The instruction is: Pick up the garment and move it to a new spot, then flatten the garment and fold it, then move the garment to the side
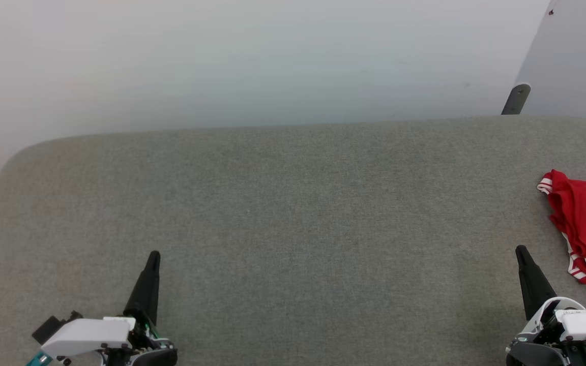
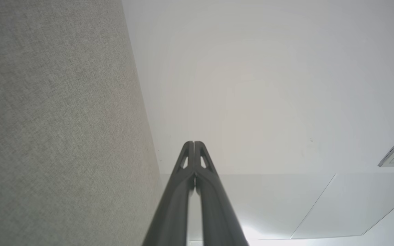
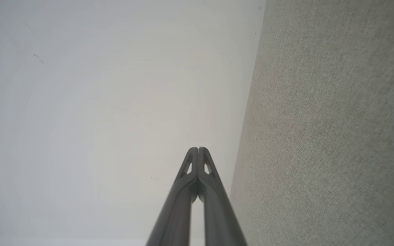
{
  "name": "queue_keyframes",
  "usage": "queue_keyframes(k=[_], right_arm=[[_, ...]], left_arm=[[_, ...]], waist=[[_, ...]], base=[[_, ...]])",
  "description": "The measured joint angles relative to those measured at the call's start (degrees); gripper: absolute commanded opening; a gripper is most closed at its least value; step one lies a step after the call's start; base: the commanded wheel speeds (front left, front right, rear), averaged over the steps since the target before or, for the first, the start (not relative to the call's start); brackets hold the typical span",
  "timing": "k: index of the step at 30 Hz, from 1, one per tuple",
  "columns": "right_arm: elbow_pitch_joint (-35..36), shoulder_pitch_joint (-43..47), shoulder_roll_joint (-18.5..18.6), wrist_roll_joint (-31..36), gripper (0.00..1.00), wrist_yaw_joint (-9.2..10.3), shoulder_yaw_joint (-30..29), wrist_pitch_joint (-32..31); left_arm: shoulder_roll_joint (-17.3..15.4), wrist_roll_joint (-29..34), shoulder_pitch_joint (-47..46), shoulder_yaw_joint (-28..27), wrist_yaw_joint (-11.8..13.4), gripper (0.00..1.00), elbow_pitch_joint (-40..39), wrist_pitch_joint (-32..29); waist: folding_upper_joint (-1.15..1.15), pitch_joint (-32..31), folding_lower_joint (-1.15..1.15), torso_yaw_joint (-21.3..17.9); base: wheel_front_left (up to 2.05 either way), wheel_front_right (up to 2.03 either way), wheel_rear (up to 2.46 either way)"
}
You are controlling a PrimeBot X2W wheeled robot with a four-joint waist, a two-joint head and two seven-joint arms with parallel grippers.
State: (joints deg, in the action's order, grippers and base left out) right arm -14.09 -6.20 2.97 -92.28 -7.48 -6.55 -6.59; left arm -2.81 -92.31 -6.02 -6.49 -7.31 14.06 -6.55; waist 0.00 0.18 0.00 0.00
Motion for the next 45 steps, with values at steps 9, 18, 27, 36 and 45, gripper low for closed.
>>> queue_keyframes(k=[9, 18, 27, 36, 45], right_arm=[[0.0, 0.0, 0.0, 0.0, 0.00, 0.00, 0.0, 0.0], [0.0, 0.0, 0.0, 0.0, 0.00, 0.00, 0.0, 0.0], [0.0, 0.0, 0.0, 0.0, 0.00, 0.00, 0.0, 0.0], [0.0, 0.0, 0.0, 0.0, 0.00, 0.00, 0.0, 0.0], [0.0, 0.0, 0.0, 0.0, 0.00, 0.00, 0.0, 0.0]], left_arm=[[0.0, 0.0, 0.0, 0.0, 0.0, 0.00, 0.0, 0.0], [0.0, 0.0, 0.0, 0.0, 0.0, 0.00, 0.0, 0.0], [0.0, 0.0, 0.0, 0.0, 0.0, 0.00, 0.0, 0.0], [0.0, 0.0, 0.0, 0.0, 0.0, 0.00, 0.0, 0.0], [0.0, 0.0, 0.0, 0.0, 0.0, 0.00, 0.0, 0.0]], waist=[[0.00, 0.0, 0.00, 0.0], [0.00, 0.0, 0.00, 0.0], [0.00, 0.0, 0.00, 0.0], [0.00, 0.0, 0.00, 0.0], [0.00, 0.0, 0.00, 0.0]], base=[[0.00, 0.00, 0.00], [0.00, 0.00, 0.00], [0.00, 0.00, 0.00], [0.00, 0.00, 0.00], [0.00, 0.00, 0.00]])
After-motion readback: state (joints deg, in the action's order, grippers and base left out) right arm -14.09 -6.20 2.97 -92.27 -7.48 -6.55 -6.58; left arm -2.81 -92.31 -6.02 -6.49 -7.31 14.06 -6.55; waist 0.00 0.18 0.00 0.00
